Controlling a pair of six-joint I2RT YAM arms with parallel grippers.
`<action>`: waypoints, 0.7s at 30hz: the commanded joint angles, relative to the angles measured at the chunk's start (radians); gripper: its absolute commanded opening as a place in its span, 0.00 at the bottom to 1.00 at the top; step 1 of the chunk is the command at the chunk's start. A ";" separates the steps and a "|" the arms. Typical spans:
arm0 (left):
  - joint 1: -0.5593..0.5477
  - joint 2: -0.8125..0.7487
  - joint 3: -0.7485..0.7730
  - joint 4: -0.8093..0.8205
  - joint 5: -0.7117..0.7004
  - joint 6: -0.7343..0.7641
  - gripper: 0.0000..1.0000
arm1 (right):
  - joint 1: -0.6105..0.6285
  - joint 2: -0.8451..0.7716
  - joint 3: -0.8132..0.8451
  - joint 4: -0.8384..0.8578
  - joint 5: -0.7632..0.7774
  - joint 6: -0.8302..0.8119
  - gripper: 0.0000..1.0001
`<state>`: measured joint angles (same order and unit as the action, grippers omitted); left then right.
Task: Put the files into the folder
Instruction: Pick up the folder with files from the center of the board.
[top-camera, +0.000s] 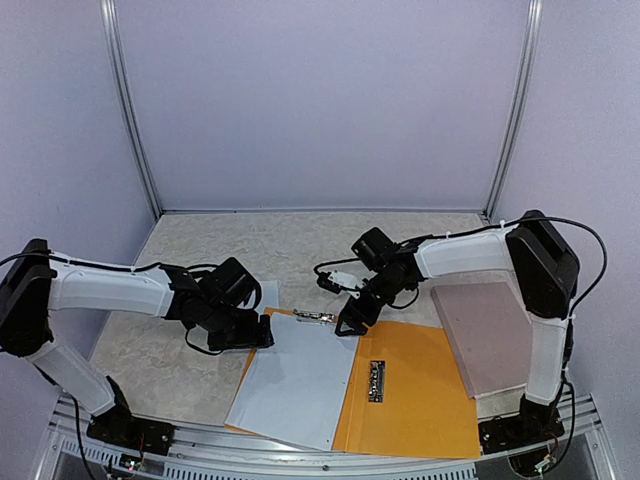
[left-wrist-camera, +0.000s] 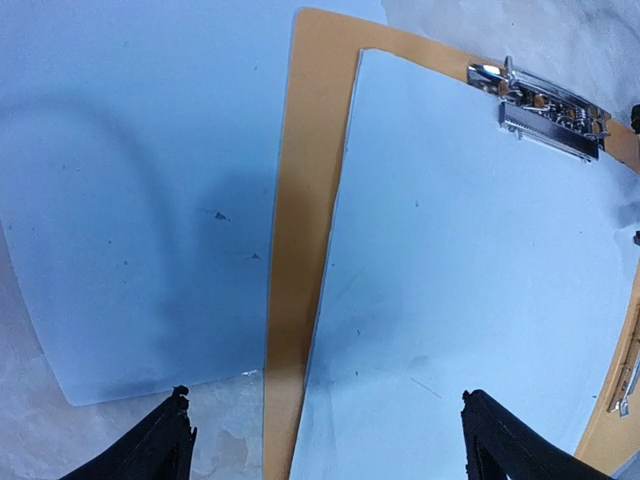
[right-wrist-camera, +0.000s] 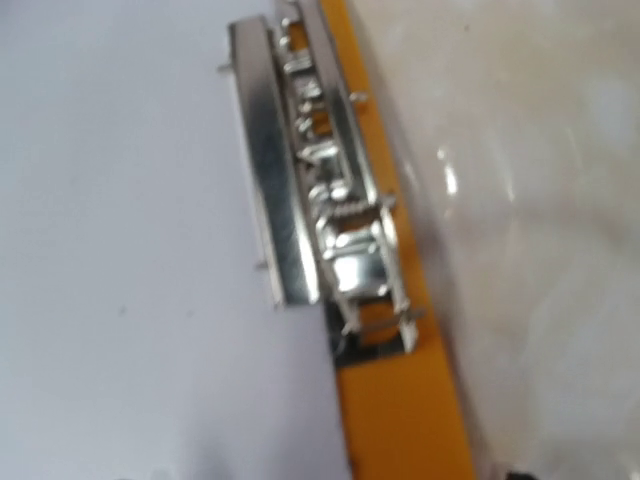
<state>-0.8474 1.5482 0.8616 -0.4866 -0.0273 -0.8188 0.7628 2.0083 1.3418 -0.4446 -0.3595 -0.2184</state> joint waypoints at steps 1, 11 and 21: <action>0.001 -0.062 -0.055 -0.046 0.050 -0.032 0.91 | 0.003 -0.065 -0.079 0.076 -0.010 0.084 0.78; 0.068 -0.008 -0.136 0.079 0.223 -0.029 0.89 | 0.003 -0.082 -0.192 0.127 0.014 0.110 0.78; 0.094 0.041 -0.218 0.266 0.389 -0.101 0.69 | 0.002 -0.076 -0.234 0.169 0.038 0.122 0.78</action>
<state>-0.7502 1.5402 0.7235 -0.2653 0.2749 -0.8738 0.7628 1.9213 1.1397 -0.2481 -0.3466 -0.1169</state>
